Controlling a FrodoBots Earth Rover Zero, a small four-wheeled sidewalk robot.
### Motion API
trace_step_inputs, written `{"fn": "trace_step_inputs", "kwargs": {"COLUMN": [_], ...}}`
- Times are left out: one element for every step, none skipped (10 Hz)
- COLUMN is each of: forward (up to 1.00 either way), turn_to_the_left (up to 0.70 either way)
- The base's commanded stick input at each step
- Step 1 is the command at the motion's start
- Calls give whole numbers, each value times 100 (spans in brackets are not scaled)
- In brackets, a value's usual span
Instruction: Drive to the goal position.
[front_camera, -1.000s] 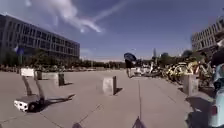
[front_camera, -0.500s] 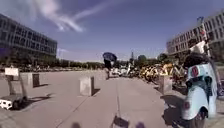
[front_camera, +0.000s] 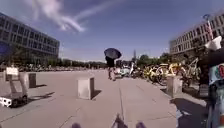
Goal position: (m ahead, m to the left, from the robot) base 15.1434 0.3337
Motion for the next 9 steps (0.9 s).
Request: {"fn": "trace_step_inputs", "kwargs": {"forward": [70, 70, 70, 70, 70, 70, 70, 70, 70], "turn_to_the_left": [7, 7, 7, 7, 7, 21, 21, 11, 7]}}
